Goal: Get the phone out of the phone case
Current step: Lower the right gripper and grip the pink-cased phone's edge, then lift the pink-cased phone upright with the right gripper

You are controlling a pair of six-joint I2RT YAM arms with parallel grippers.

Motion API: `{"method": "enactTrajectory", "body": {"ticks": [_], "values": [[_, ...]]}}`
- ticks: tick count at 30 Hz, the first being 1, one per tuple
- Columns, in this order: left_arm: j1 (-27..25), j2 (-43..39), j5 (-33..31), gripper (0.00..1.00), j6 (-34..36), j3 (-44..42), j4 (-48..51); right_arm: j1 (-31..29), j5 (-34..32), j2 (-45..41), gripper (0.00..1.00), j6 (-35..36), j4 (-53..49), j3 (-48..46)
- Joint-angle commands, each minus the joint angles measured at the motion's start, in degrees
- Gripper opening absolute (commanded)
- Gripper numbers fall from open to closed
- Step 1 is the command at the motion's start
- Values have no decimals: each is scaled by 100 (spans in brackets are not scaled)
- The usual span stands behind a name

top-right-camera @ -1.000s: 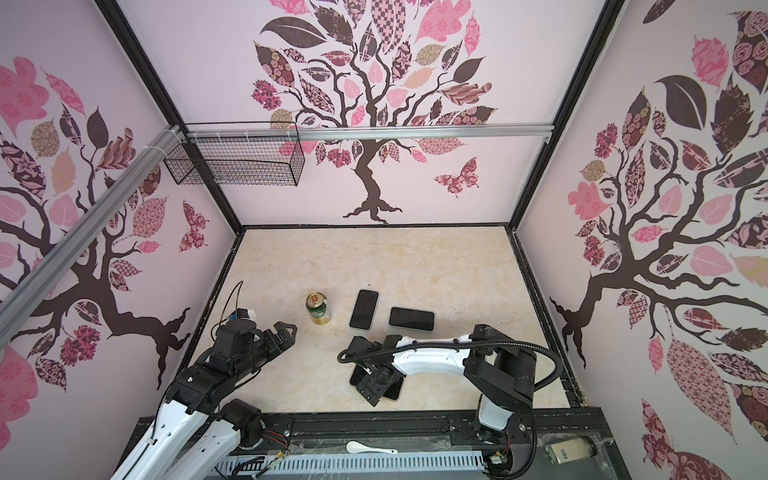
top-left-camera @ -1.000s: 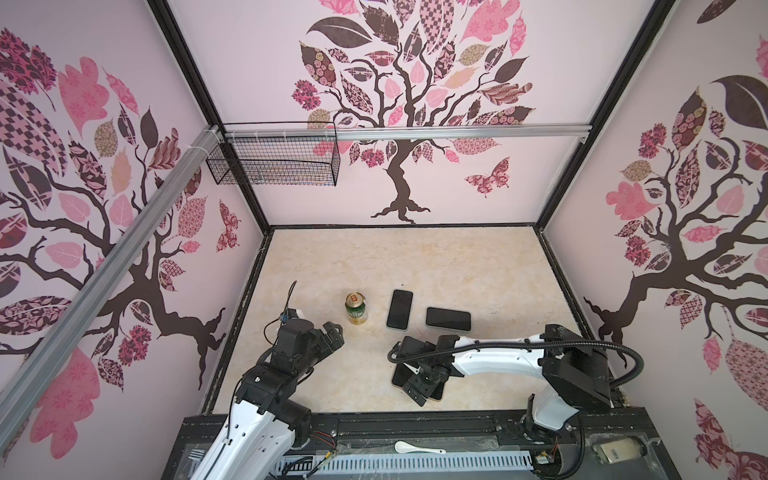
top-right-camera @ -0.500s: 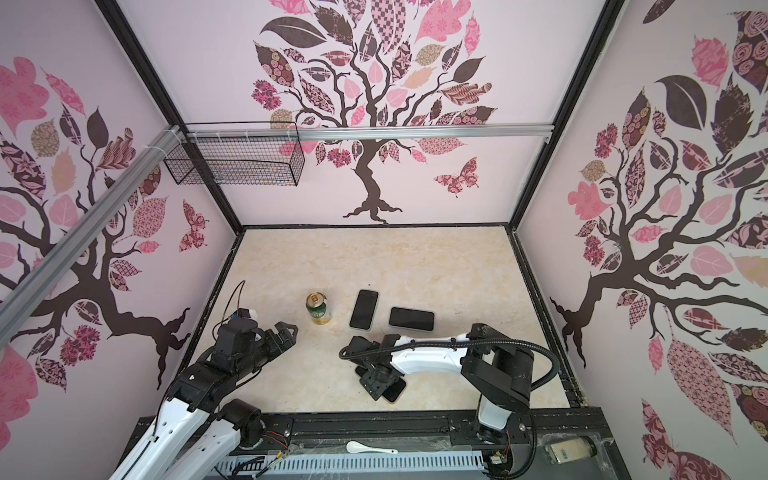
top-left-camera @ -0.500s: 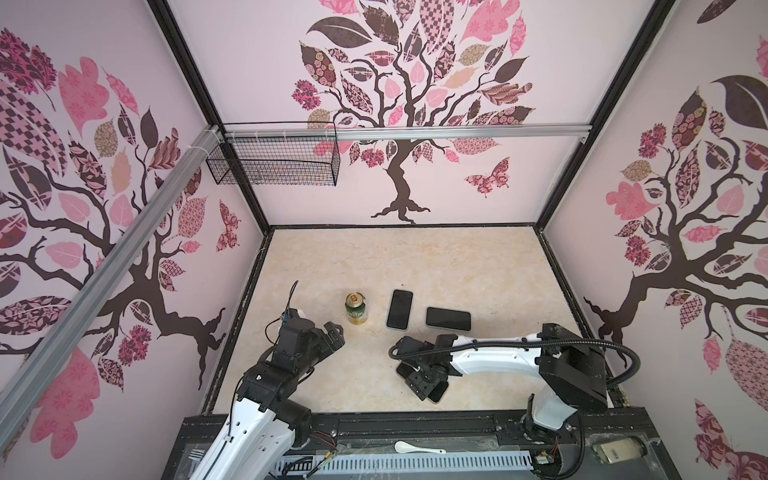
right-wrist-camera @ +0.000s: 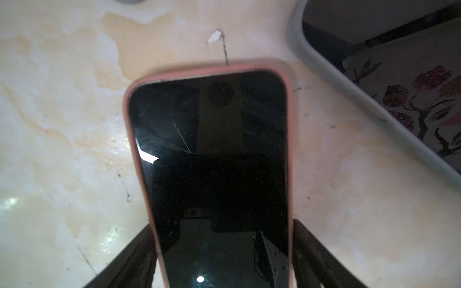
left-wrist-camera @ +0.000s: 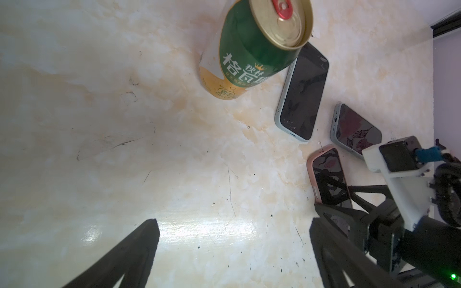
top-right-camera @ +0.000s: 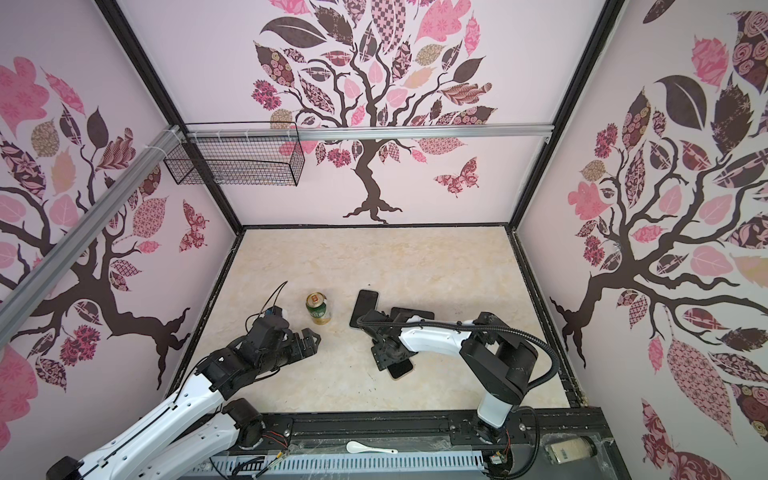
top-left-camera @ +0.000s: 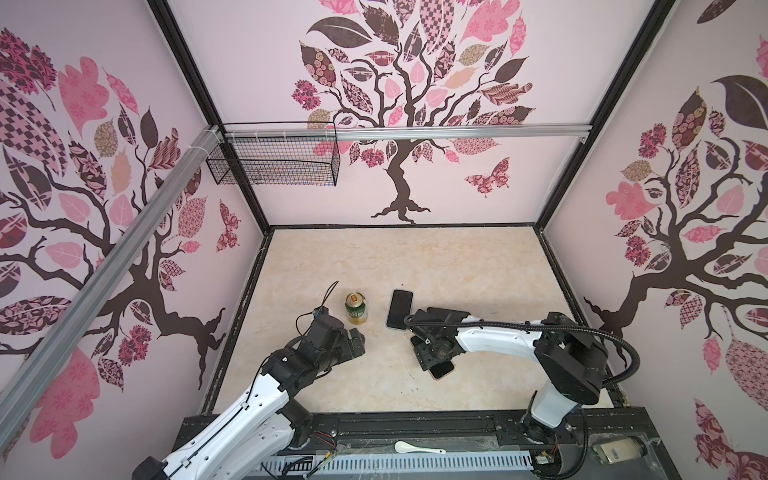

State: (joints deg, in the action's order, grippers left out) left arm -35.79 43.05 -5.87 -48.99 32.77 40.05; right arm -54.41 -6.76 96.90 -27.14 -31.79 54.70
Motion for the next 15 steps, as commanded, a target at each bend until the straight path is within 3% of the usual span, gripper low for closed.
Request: {"method": "enactTrajectory", "body": {"ticks": [1, 8, 15], "values": [[-28, -122, -220, 98, -126, 124, -316, -35, 34, 61, 90, -57, -27, -160], [12, -111, -363, 98, -131, 225, -117, -34, -62, -2, 97, 180, 112, -162], [760, -651, 273, 98, -285, -84, -83, -26, -533, 423, 99, 418, 67, 590]]}}
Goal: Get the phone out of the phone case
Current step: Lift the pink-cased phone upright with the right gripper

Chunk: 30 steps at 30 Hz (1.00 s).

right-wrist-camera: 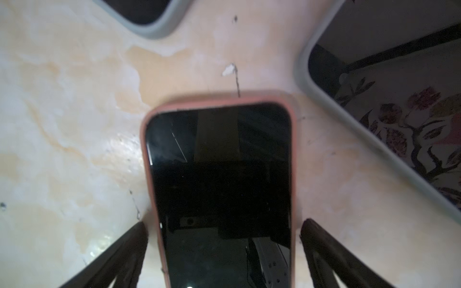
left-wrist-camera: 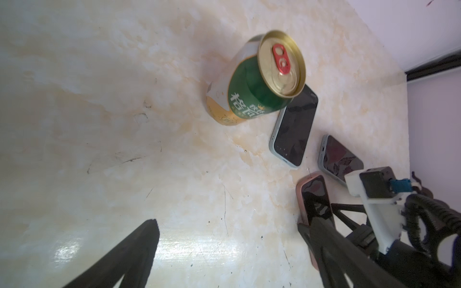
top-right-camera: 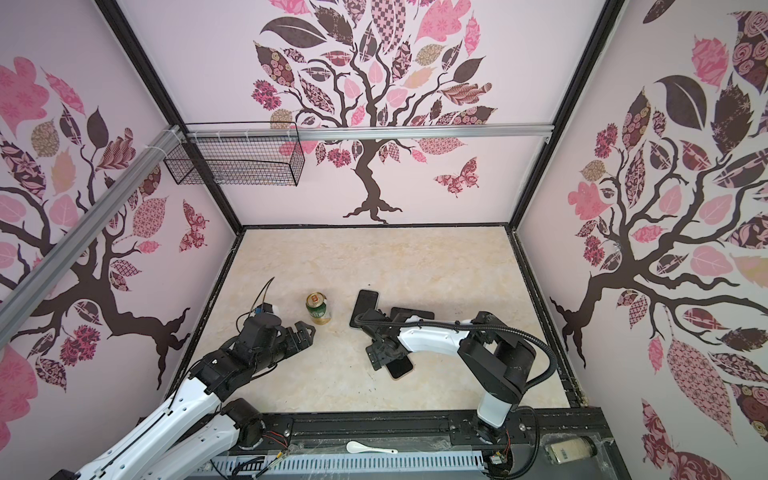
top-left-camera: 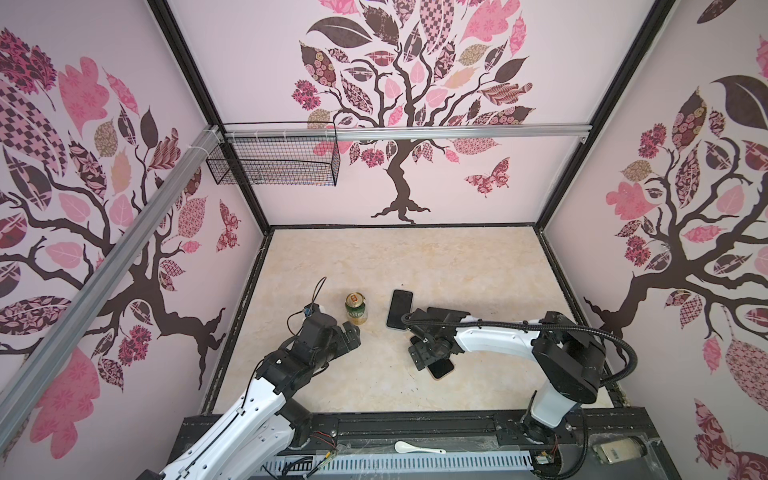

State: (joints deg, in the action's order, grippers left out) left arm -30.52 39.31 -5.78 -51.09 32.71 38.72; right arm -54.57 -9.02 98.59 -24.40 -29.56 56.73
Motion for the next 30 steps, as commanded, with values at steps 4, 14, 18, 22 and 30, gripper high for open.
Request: {"method": "enactTrajectory", "body": {"ticks": [4, 14, 18, 22, 30], "values": [[328, -526, 221, 98, -5, -72, 264, 27, -408, 484, 99, 221, -214, 703], [328, -540, 233, 98, 36, -124, 389, 173, -184, 695, 97, 378, -348, 766], [328, -461, 283, 98, 97, -106, 329, 200, -82, 679, 95, 439, -401, 661], [328, -380, 339, 98, 173, -89, 229, 278, 94, 739, 92, 505, -443, 650], [324, -341, 446, 98, 275, -62, 253, 311, 138, 904, 81, 544, -571, 710]]}}
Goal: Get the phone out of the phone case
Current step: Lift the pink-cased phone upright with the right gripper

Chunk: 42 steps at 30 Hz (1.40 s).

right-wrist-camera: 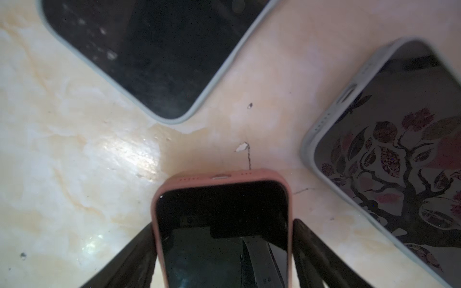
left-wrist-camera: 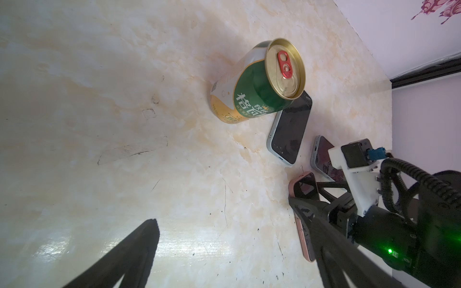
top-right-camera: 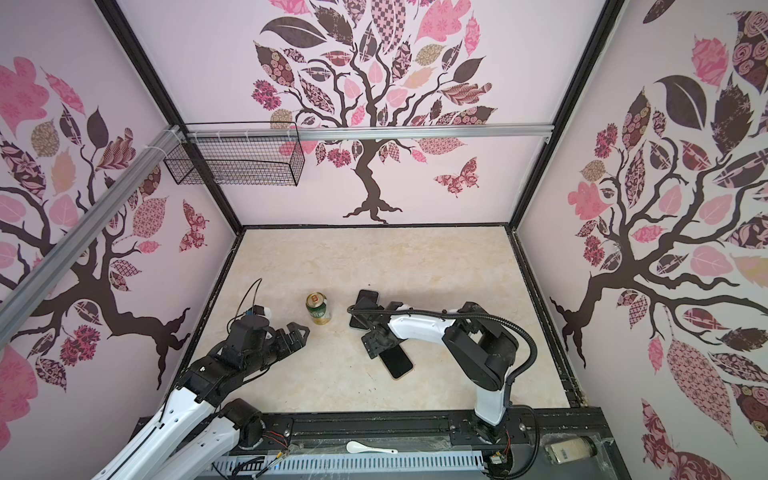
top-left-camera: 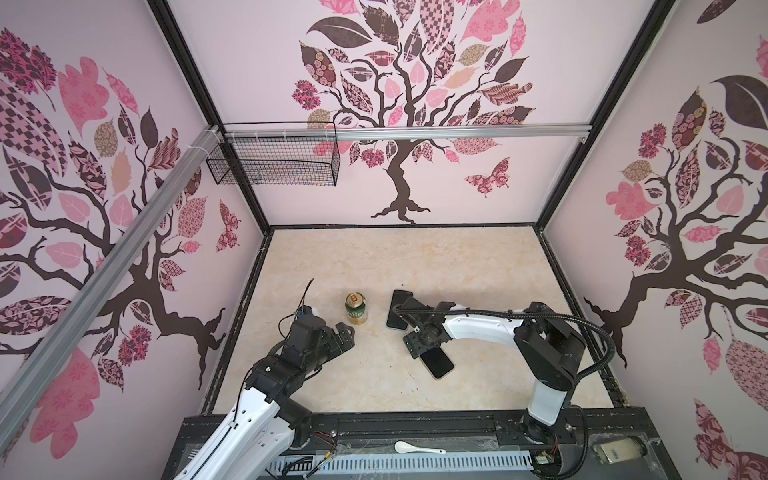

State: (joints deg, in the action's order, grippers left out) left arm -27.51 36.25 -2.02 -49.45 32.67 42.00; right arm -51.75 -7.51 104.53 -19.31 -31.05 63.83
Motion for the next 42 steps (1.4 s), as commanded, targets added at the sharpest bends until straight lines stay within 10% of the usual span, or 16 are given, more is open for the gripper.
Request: {"method": "enactTrajectory", "body": {"ticks": [1, 15, 23, 42], "values": [[22, -34, 78, 98, 120, -61, -83, 41, 4, 314, 80, 20, -415, -9], [-226, 118, 582, 98, 345, 3, -664, 335, 144, -347, 69, -486, -100, -168], [-1424, 598, 546, 98, 447, -79, -1605, 992, 1082, -1500, 68, -1454, 987, -1021], [-2284, 2018, 1011, 85, 528, -372, -3401, 2096, 2941, -2550, 58, -3592, 2766, -2327]]}}
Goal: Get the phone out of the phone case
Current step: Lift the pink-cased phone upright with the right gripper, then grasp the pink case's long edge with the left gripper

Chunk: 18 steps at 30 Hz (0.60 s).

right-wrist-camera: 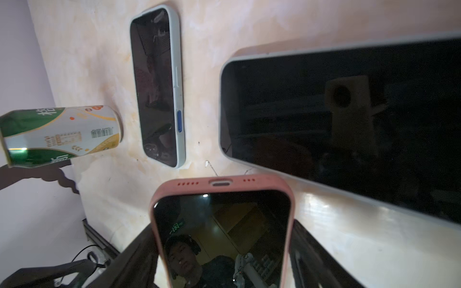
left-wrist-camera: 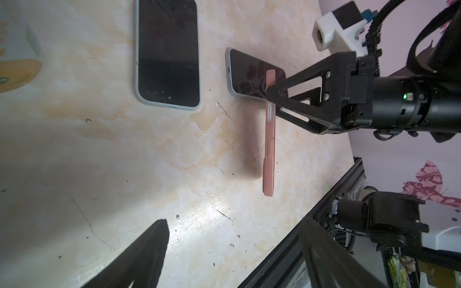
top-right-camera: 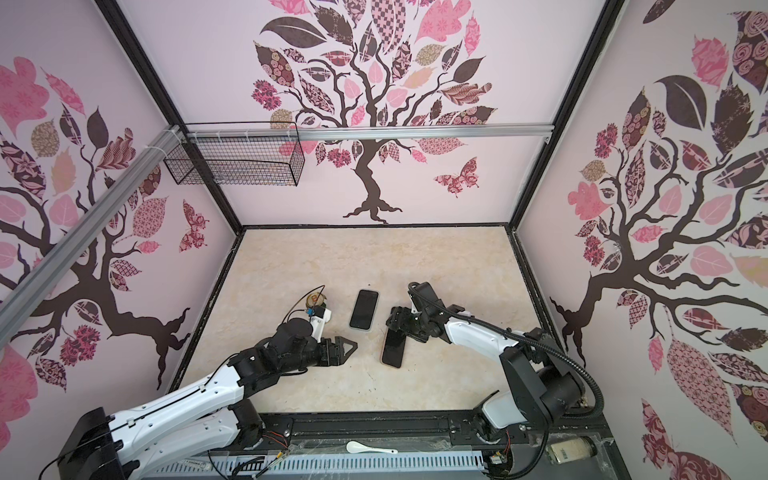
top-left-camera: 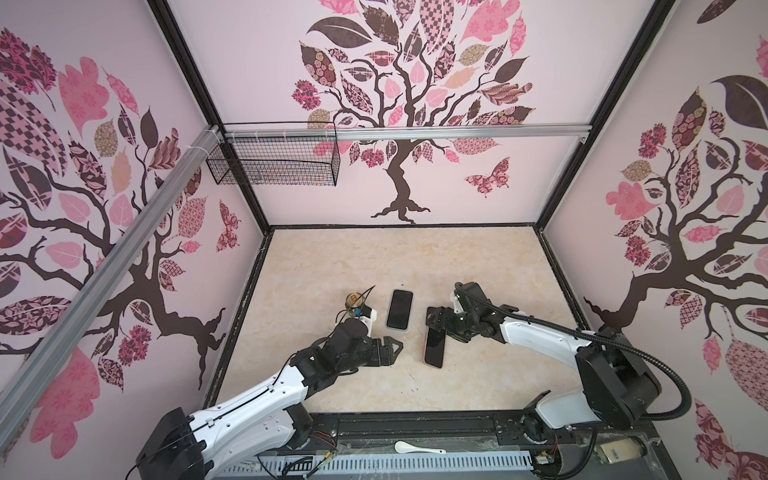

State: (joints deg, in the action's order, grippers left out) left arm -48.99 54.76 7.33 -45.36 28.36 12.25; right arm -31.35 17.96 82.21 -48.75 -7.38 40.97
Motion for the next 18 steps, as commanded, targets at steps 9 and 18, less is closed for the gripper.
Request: {"method": "enactTrajectory", "body": {"ticks": [9, 18], "values": [[-563, 1046, 132, 73, 106, 240, -1002, 59, 643, -712, 55, -1751, 1160, -461], [-672, 1515, 293, 67, 250, 708, -1121, 59, 726, -838, 54, -1966, 1213, -468]]}}
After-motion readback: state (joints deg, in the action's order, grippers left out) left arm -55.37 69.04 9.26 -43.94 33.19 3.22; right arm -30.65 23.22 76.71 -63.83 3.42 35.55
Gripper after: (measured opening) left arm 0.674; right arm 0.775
